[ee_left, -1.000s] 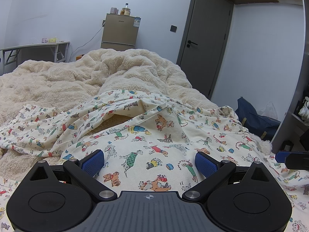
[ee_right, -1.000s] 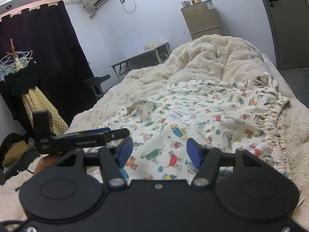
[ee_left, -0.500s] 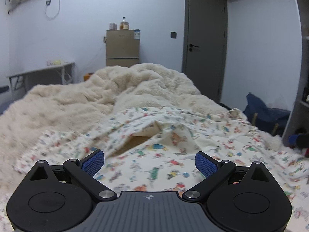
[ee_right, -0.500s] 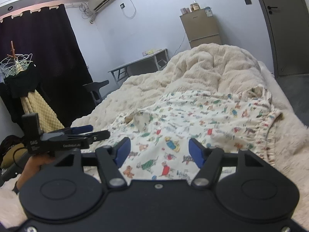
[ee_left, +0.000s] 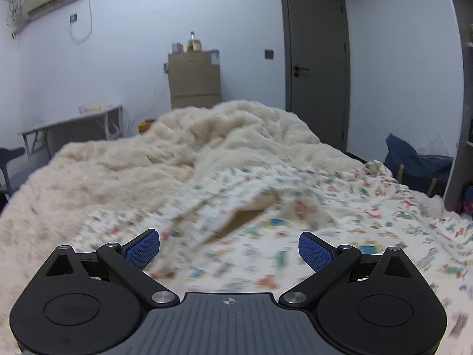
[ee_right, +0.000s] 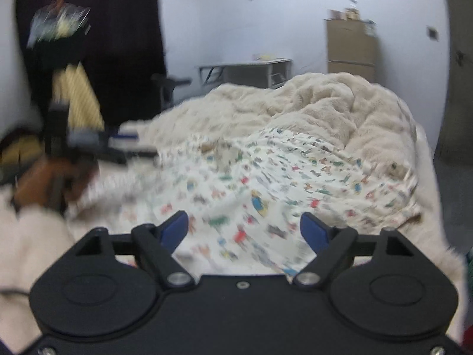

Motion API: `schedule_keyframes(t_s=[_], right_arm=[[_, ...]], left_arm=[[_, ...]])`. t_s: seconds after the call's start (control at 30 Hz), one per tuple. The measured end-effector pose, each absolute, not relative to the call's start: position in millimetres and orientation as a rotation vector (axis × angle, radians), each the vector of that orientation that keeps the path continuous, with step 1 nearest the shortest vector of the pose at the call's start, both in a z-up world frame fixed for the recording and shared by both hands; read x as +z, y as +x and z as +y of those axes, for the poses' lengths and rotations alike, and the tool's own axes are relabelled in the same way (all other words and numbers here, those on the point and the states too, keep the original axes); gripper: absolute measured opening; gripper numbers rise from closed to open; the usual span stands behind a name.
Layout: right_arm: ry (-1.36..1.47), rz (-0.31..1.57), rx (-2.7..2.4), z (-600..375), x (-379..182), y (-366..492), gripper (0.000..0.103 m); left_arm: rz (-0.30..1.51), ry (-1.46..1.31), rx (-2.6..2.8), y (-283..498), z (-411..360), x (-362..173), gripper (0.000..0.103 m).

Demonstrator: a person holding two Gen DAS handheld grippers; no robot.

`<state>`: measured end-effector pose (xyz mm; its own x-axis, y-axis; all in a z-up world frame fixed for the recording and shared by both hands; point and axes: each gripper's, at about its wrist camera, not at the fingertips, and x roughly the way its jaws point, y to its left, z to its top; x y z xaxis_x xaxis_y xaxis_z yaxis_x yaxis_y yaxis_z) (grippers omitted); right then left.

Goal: Fold clothes

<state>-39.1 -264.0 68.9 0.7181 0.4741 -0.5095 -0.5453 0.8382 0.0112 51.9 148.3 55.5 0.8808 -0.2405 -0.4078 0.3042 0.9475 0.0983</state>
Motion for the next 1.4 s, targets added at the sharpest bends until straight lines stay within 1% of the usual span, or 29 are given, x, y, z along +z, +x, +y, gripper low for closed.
schedule_keyframes(t_s=[0.13,0.27,0.43,0.57,0.6,0.7,0.83,1.0,1.07,1.1,1.2,1.23,1.3,1.37,1.4], right_arm=[[-0.256,0.502,0.593,-281.9,71.8,-58.8,0.082],[-0.398,0.521,0.599,-296.5,61.1,-80.8,0.082],[-0.575,0.543,0.603,-314.7,47.7,-108.2,0.082],[-0.663,0.586,0.579,-307.7,22.5,-99.1,0.082],[-0.684,0.589,0.581,-304.6,15.3,-97.1,0.081],[-0.724,0.583,0.591,-297.9,-1.0,-93.0,0.081],[-0.73,0.524,0.585,-296.3,-7.7,-89.4,0.081],[-0.732,0.456,0.571,-296.7,-9.4,-85.9,0.079],[-0.743,0.442,0.569,-295.0,-10.0,-83.9,0.078],[-0.746,0.435,0.567,-294.3,-10.5,-82.7,0.077],[-0.756,0.414,0.554,-293.3,-11.8,-76.7,0.069],[-0.759,0.409,0.547,-294.0,-12.7,-75.4,0.064],[-0.763,0.401,0.534,-295.4,-14.5,-72.6,0.061],[-0.777,0.42,0.536,-297.9,-21.8,-70.3,0.05],[-0.791,0.426,0.532,-298.0,-25.5,-70.4,0.048]], left_arm=[[0.47,0.294,-0.406,24.5,188.5,62.1,0.099],[0.469,0.453,-0.52,-27.8,213.4,59.9,0.099],[0.499,0.616,-0.694,-85.9,228.2,32.1,0.099],[0.568,0.624,-0.708,-88.1,216.5,-3.1,0.099],[0.574,0.609,-0.698,-84.7,213.2,-10.1,0.102],[0.594,0.544,-0.686,-77.4,214.6,-19.4,0.103],[0.603,0.501,-0.661,-75.3,227.1,-24.8,0.103],[0.652,0.589,-0.509,-66.8,247.4,-36.8,0.103],[0.661,0.623,-0.437,-62.0,250.7,-42.6,0.1],[0.649,0.624,-0.423,-59.6,248.9,-45.3,0.096],[0.59,0.59,-0.533,-65.1,232.3,-52.6,0.096],[0.572,0.593,-0.56,-66.9,225.0,-57.0,0.096],[0.526,0.594,-0.543,-68.2,212.1,-69.5,0.096],[0.477,0.59,-0.512,-68.9,205.8,-73.7,0.095],[0.452,0.595,-0.494,-69.9,204.7,-74.5,0.092]])
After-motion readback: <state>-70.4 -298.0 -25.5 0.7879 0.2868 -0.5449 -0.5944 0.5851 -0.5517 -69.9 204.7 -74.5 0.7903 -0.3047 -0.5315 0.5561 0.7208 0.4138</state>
